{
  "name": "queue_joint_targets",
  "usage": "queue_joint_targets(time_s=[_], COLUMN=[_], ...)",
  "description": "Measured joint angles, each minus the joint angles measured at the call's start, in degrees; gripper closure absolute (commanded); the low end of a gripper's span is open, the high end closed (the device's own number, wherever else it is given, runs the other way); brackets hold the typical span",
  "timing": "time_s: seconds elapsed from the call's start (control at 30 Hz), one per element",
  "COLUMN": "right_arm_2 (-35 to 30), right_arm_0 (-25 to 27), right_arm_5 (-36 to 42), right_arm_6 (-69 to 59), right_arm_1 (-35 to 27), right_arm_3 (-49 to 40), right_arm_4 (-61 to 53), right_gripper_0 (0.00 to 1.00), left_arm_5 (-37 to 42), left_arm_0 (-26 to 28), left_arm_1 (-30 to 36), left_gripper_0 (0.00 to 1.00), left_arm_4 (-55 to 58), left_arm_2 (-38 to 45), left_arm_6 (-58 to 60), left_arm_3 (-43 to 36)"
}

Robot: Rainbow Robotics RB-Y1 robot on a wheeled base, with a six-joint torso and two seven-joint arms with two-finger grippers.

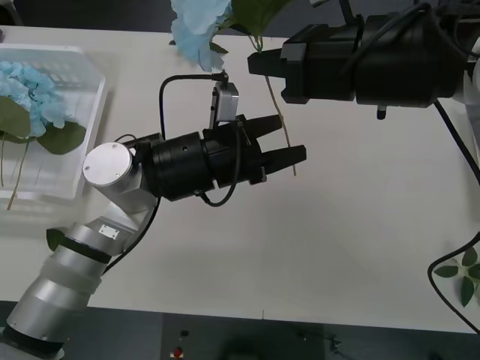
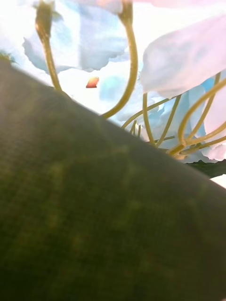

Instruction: Put the red flowers into the right box and the blue flowers into the left box

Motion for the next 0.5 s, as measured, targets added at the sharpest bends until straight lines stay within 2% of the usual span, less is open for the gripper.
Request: queue_joint_targets(time_s=[0.23, 0.27, 0.33, 0.37, 0.43, 0.5], right_arm_2=[0.0, 0.0, 0.0, 0.0, 0.0, 0.0], right_arm_0=[0.0, 0.0, 0.0, 0.0, 0.0, 0.0], right_arm_5=[0.0, 0.0, 0.0, 0.0, 0.0, 0.0], right_arm_6=[0.2, 0.3, 0.8, 1.3, 2.3, 2.3], right_arm_1=[0.2, 0.2, 0.2, 0.2, 0.2, 0.2], right_arm_3=[0.0, 0.0, 0.0, 0.0, 0.0, 0.0], right_arm_4=[-1.0, -1.0, -1.0, -1.0, -1.0, -1.0], right_gripper_0=[1.00, 1.00, 1.00, 1.00, 1.00, 1.00], left_arm_5=[0.0, 0.0, 0.0, 0.0, 0.0, 0.0], left_arm_0=[0.0, 0.0, 0.0, 0.0, 0.0, 0.0], left_arm_1=[-0.3, -0.3, -0.3, -0.3, -0.3, -0.3], left_gripper_0=[0.08, 0.14, 0.26, 0.49, 0.84, 0.99], left_arm_4=[-0.3, -0.3, -0.1, 0.3, 0.8, 0.9], left_arm_2=[0.0, 0.0, 0.0, 0.0, 0.0, 0.0], left_arm_6=[0.0, 0.0, 0.0, 0.0, 0.0, 0.0], left_arm_3=[0.0, 0.0, 0.0, 0.0, 0.0, 0.0])
